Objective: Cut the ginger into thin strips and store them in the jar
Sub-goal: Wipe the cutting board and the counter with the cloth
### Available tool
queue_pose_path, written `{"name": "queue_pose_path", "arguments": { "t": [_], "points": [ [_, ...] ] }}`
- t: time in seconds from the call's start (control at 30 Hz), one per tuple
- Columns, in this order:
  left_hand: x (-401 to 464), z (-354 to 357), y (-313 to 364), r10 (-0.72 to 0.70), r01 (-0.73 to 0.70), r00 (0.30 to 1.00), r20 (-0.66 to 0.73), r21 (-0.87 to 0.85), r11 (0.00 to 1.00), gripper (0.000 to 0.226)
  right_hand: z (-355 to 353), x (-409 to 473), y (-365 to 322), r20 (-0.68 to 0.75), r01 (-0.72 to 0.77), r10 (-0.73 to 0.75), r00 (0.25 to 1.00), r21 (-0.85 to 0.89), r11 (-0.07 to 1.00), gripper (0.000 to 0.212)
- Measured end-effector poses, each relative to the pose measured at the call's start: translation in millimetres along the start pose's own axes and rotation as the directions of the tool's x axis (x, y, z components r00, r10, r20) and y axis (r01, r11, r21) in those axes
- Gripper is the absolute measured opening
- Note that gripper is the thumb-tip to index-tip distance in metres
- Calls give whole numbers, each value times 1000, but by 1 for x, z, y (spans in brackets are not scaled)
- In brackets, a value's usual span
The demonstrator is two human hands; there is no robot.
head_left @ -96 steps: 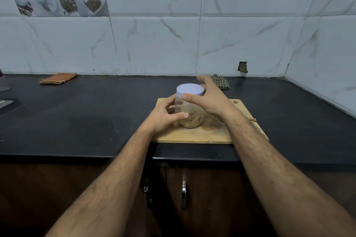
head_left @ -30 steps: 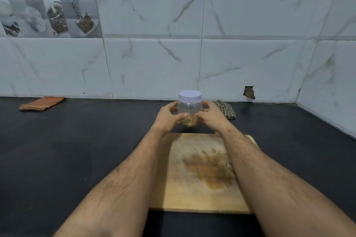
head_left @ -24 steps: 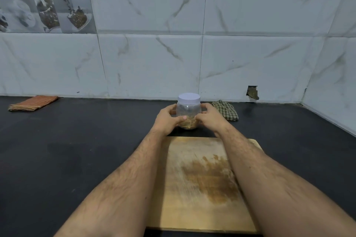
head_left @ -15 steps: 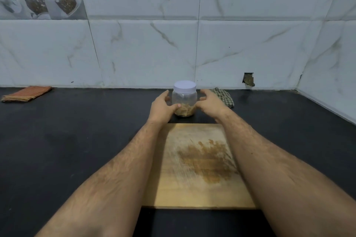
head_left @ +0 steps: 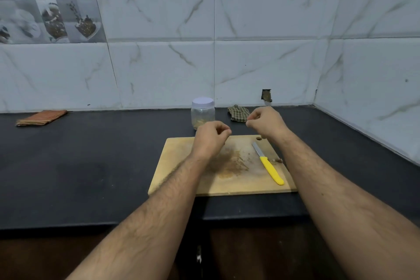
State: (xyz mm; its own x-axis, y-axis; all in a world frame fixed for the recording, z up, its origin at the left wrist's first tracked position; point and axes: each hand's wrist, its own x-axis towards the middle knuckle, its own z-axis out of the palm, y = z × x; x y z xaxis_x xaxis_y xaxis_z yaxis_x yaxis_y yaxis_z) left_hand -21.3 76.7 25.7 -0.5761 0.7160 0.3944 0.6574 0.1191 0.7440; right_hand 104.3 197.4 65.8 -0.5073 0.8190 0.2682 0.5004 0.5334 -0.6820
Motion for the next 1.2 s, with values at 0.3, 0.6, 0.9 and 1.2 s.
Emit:
{"name": "queue_pose_path", "arguments": {
  "t": [0.3,0.6,0.9,1.2],
  "points": [
    [-36,16,14,-17,13,996,92,38,999,13,-14,-55,14,26,-128,151,988,-392,911,4],
    [-50,-10,-7,-93,97,995,-38,114,989,17,1,-91,17,-14,-115,132,991,-588,801,8],
    [-67,-42,-33,-165,196,966,-201,150,969,18,6,-108,13,7,-88,104,995,-473,877,21],
    [-72,-79,-51,-382,476,874,-302,367,799,46,-7,-114,37,-174,-234,197,965,-226,946,29]
  ]
}}
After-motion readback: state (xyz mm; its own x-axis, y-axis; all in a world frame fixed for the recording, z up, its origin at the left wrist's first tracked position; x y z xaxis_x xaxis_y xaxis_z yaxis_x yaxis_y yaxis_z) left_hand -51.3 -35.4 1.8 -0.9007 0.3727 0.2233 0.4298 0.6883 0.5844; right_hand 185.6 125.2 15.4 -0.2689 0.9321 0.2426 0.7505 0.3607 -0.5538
